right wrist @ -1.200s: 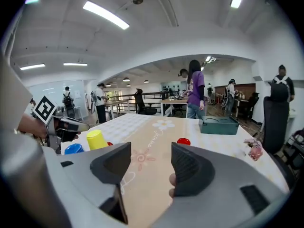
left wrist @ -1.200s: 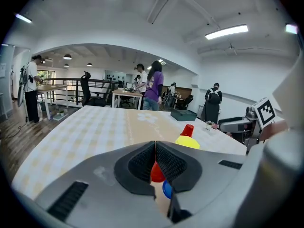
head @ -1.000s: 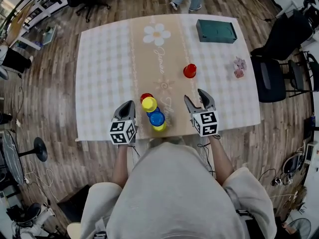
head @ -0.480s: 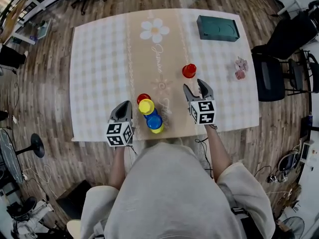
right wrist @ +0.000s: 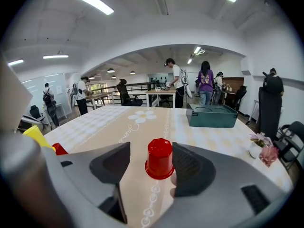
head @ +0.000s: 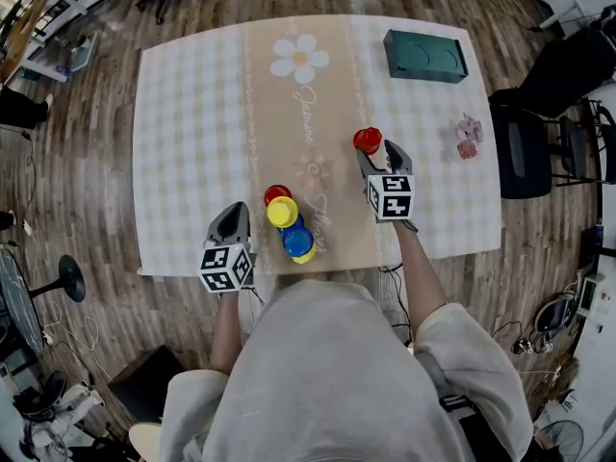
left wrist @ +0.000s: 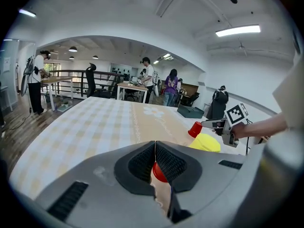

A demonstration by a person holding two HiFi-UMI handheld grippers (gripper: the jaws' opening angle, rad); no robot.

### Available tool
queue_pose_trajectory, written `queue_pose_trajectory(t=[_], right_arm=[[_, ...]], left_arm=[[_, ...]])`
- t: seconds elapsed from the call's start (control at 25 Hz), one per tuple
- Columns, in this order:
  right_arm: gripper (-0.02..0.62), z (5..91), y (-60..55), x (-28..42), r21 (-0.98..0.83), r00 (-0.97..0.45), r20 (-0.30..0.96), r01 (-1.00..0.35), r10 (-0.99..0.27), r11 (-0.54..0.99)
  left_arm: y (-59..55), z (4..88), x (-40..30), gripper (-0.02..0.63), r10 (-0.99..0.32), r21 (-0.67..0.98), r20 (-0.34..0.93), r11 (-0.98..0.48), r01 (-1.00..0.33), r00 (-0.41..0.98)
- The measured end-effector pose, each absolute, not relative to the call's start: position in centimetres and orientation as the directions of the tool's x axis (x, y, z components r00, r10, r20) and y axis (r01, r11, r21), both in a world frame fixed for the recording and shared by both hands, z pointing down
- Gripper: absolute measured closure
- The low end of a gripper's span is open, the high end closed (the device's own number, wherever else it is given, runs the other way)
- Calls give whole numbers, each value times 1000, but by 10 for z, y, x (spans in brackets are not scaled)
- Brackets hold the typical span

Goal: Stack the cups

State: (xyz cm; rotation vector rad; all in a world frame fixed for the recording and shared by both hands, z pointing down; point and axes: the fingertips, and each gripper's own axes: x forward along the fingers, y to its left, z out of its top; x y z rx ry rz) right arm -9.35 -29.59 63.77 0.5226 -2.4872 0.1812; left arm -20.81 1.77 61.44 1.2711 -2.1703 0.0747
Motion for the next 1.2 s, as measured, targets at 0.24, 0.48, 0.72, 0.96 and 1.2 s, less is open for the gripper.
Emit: queue_pose_trajectory(t=[0.24,0.48,0.72,0.96,1.2], right_arm=[[316,659,-311,-101,-15,-725,608,-418,-324,908],[321,676,-319,-108,-22,-698,646,-420,-308,907],[348,683,-321,-113,-16,-690,659,-409,-298,912],[365,685,-321,-113,-1,-689,658,-403,-303,915],[365,683,-319,-111,-1,-692,660,-392,-294,920]], left_arm=[[22,616,-206,592,-766,248,538,542,-803,-351],[29,619,-204,592,-758,246,548,551,-798,-354],[30,618,-201,592,-757,239,552,545,-803,-350],[31,616,-198,592,-757,235,549,547,-804,-354],[29,615,-196,592,-760,232,544,544,-807,-356]])
